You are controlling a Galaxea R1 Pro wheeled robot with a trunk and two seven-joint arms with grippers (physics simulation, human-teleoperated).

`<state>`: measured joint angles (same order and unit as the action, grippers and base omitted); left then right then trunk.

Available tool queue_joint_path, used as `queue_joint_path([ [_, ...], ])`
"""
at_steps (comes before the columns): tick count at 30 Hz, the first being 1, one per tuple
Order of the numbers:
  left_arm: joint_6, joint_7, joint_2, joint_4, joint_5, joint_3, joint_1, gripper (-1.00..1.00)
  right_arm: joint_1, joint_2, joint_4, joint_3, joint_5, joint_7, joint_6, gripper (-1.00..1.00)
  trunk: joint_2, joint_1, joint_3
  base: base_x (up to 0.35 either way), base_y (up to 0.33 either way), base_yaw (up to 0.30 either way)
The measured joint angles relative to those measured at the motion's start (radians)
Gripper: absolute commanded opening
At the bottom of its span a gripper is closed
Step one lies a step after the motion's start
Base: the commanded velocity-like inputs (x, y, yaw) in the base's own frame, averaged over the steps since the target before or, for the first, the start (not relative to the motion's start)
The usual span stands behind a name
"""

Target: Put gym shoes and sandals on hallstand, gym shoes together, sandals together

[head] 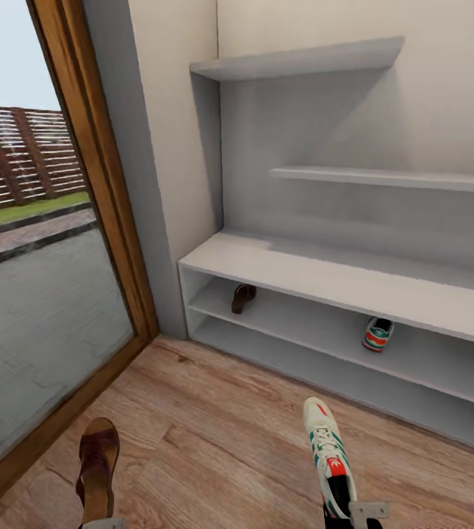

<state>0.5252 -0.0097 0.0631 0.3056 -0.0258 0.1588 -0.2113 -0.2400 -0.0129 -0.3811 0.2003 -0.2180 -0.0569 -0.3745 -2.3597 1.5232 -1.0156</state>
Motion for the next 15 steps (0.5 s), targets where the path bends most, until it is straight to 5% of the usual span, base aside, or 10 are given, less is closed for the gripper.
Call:
queue_joint_path([
  [10,0.000,0.000,0.000,0.000,0.000,0.000,0.000,-1.00,0.000,0.000,0.000,0.000,0.000,0.000,0.000,-1.00,0.000,0.000,0.000,0.151,0.301,-0.293],
  [15,0.000,-0.001,0.000,-0.001,0.000,0.000,0.000,-1.00,0.000,0.000,0.000,0.000,0.000,0.000,0.000,-1.00,0.000,0.000,0.000,0.041,0.076,-0.292],
])
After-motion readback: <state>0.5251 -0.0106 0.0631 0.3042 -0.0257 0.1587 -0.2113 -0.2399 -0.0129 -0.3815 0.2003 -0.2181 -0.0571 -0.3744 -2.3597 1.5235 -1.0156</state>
